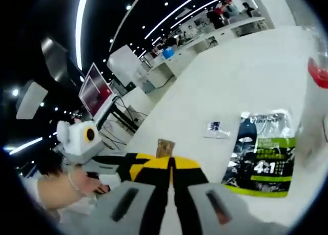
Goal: Arrange the skincare products in the storage area until every visible bottle or jar stands upright without overlapping.
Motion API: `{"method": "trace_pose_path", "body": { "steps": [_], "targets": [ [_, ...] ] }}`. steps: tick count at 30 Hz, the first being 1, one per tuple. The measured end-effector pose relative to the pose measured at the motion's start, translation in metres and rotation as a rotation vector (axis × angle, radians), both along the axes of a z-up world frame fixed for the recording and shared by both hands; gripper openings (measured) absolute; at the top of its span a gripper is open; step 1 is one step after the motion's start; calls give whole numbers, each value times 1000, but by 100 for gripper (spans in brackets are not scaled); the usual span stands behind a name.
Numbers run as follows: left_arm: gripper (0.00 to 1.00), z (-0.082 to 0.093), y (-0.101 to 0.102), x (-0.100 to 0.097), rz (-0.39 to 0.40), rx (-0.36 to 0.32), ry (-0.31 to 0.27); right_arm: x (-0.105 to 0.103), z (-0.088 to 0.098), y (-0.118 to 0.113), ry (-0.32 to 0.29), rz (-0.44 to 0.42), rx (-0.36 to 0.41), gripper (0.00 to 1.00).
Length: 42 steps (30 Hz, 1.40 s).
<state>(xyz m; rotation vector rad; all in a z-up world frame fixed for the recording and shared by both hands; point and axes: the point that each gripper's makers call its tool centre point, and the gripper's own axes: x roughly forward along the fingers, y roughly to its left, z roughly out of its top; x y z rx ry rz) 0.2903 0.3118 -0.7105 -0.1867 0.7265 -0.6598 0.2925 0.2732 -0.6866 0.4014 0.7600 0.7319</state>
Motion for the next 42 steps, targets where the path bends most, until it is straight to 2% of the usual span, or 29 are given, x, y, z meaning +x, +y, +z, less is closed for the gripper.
{"method": "trace_pose_path", "body": {
  "steps": [3,5,9,12,14,19,20,22,23,24,26,28,29,30,32,36,38,39,42],
  "targets": [
    [11,-11,-4,4,-10,37,16,8,-19,-7,13,2,-86,2],
    [11,-19,-10,4,-27,60,22,13,-28,-13,-2,8,-154,3],
    [11,-33,-15,7,-46,106,19,21,-45,-17,10,-1,-202,3],
    [11,-43,-12,9,-56,171,8,23,-52,-16,5,13,-241,4],
    [10,-46,-12,11,-65,198,-9,23,-58,-19,-16,38,-311,4],
    [12,-43,-19,16,-67,206,-51,24,-62,-17,-33,48,-330,6],
    [12,-42,-19,19,-67,219,-75,25,-63,-15,-31,50,-328,6],
    [12,-44,-20,20,-78,229,-79,26,-64,-14,-39,51,-342,6],
    [12,-45,-20,21,-84,235,-79,27,-65,-16,-44,51,-359,6],
    [12,-47,-19,21,-86,240,-79,31,-66,-22,-71,45,-407,5],
    [11,-47,-19,24,-102,256,-105,32,-67,-23,-96,63,-428,6],
    [9,-48,-18,25,-116,276,-118,31,-64,-22,-112,76,-408,6],
    [7,-48,-19,25,-150,295,-141,31,-61,-21,-123,72,-399,6],
    [6,-48,-20,26,-162,301,-152,32,-56,-16,-155,78,-367,6],
    [2,-48,-21,26,-179,300,-157,24,-56,-5,-137,128,-335,6],
    [2,-48,-21,31,-196,300,-158,15,-76,-6,-121,204,-457,6],
    [2,-48,-20,34,-219,336,-188,15,-76,-7,-121,171,-439,3],
    [2,-48,-21,35,-232,345,-197,15,-75,-6,-89,147,-405,3],
    [2,-48,-21,35,-241,349,-196,14,-76,-8,-80,133,-392,2]
  ]
}}
